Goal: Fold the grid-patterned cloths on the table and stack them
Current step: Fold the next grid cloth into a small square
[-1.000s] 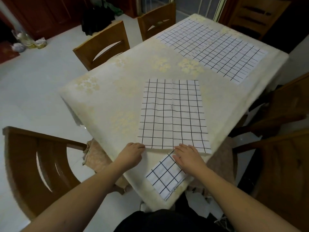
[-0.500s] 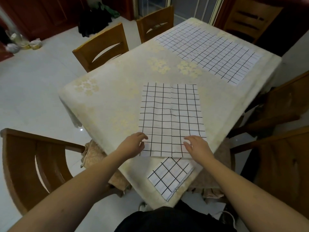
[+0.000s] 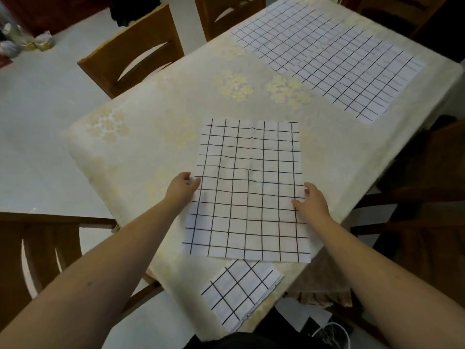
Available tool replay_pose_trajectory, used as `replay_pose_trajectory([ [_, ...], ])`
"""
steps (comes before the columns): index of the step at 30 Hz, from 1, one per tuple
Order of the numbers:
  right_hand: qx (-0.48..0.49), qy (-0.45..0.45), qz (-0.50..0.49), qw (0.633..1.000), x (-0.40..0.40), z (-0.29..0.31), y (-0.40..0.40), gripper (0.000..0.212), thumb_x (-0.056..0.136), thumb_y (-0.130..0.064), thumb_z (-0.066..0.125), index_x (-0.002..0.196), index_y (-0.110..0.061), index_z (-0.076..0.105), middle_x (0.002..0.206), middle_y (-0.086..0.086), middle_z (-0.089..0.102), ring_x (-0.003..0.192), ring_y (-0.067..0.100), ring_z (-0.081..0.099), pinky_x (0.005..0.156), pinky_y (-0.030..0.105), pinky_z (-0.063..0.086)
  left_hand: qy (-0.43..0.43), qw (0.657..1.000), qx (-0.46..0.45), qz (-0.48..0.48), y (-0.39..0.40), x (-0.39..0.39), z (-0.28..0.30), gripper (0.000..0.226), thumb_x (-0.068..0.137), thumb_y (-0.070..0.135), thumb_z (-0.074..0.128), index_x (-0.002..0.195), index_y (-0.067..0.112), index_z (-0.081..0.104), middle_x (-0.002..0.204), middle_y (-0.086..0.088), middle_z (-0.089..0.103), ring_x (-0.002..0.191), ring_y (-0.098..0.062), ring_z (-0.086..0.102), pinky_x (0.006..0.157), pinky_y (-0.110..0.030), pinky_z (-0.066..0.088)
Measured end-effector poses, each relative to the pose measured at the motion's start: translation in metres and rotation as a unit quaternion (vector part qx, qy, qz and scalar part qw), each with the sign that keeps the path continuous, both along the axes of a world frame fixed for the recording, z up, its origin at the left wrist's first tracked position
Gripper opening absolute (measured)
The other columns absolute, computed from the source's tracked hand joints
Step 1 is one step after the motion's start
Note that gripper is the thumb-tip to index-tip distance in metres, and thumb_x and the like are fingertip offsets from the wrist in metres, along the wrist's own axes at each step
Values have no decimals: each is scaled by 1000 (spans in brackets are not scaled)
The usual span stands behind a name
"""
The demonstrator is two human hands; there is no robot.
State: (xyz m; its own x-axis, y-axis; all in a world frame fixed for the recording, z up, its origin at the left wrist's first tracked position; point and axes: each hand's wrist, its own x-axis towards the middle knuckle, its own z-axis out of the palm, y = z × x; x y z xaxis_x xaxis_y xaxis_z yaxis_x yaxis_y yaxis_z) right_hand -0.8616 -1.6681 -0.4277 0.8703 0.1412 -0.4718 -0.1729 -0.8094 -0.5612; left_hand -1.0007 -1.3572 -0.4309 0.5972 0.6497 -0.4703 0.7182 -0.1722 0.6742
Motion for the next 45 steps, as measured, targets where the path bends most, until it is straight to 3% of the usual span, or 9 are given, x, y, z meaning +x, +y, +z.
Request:
replay_pose_trajectory([
  [3, 18, 27, -82, 996, 16, -5, 5, 63, 86, -21, 70, 143, -18, 41, 136, 5, 54, 124, 28, 51, 106, 42, 41, 46, 998, 35, 19, 6, 15, -4, 43, 95, 28, 61, 130, 3, 56, 125, -13, 61, 114, -31, 58, 88, -31, 41],
  [5, 33, 47, -133, 989, 25, -8, 9, 61, 84, -21, 70, 140, -18, 44, 129, 2, 59, 120, 28, 53, 106, 43, 41, 106, 993, 54, 6, 11, 23, -7, 21, 95, 24, 59, 95, 4, 65, 94, -12, 65, 97, -33, 59, 81, -33, 44],
  [7, 53, 68, -160, 983, 34, -9, 12, 60, 85, -18, 70, 140, -14, 45, 128, 5, 60, 113, 26, 56, 99, 35, 43, 161, 985, 63, -19, 12, 30, -6, 34, 97, 24, 54, 67, 9, 52, 68, -5, 49, 82, -28, 52, 73, -33, 42],
  [17, 48, 134, -172, 975, 58, -12, 22, 54, 88, -31, 71, 132, -2, 57, 132, 14, 60, 118, 34, 57, 97, 37, 46, 188, 978, 0, 87, 15, 45, -15, 17, 96, 17, 51, 90, 4, 59, 88, -12, 61, 85, -29, 57, 65, -28, 45],
  [21, 63, 108, -159, 979, 56, -19, 16, 48, 91, -33, 65, 127, -1, 61, 129, 16, 62, 115, 35, 59, 101, 44, 48, 144, 981, 47, 121, 7, 42, -23, 39, 91, 25, 64, 122, 3, 56, 115, -17, 63, 103, -35, 62, 89, -38, 52],
  [25, 74, 101, -161, 979, 54, -18, 15, 48, 93, -32, 63, 131, -3, 58, 135, 14, 59, 123, 32, 55, 103, 37, 44, 164, 977, 66, 118, -1, 45, -22, 40, 90, 29, 63, 125, 10, 62, 127, -16, 59, 107, -36, 62, 95, -43, 52],
  [30, 87, 100, -168, 977, 51, -18, 16, 46, 93, -32, 64, 129, -4, 60, 132, 13, 61, 121, 32, 56, 102, 38, 45, 187, 974, 72, 106, -5, 50, -26, 30, 90, 35, 58, 109, 17, 73, 112, -16, 66, 103, -35, 61, 90, -44, 53],
  [36, 91, 103, -168, 976, 51, -14, 13, 46, 94, -30, 62, 130, -2, 59, 135, 14, 59, 124, 30, 54, 100, 33, 42, 75, 987, 17, 142, -12, 45, -13, 19, 92, 21, 58, 79, 14, 70, 80, -12, 70, 79, -33, 68, 81, -43, 59],
  [45, 146, 147, -213, 955, 55, -14, 4, 45, 92, -32, 65, 128, -4, 61, 130, 12, 62, 118, 29, 59, 100, 36, 47, -44, 987, -28, 154, -6, 39, -2, 20, 93, 23, 62, 110, 14, 57, 86, 1, 60, 66, -13, 51, 55, -23, 42],
])
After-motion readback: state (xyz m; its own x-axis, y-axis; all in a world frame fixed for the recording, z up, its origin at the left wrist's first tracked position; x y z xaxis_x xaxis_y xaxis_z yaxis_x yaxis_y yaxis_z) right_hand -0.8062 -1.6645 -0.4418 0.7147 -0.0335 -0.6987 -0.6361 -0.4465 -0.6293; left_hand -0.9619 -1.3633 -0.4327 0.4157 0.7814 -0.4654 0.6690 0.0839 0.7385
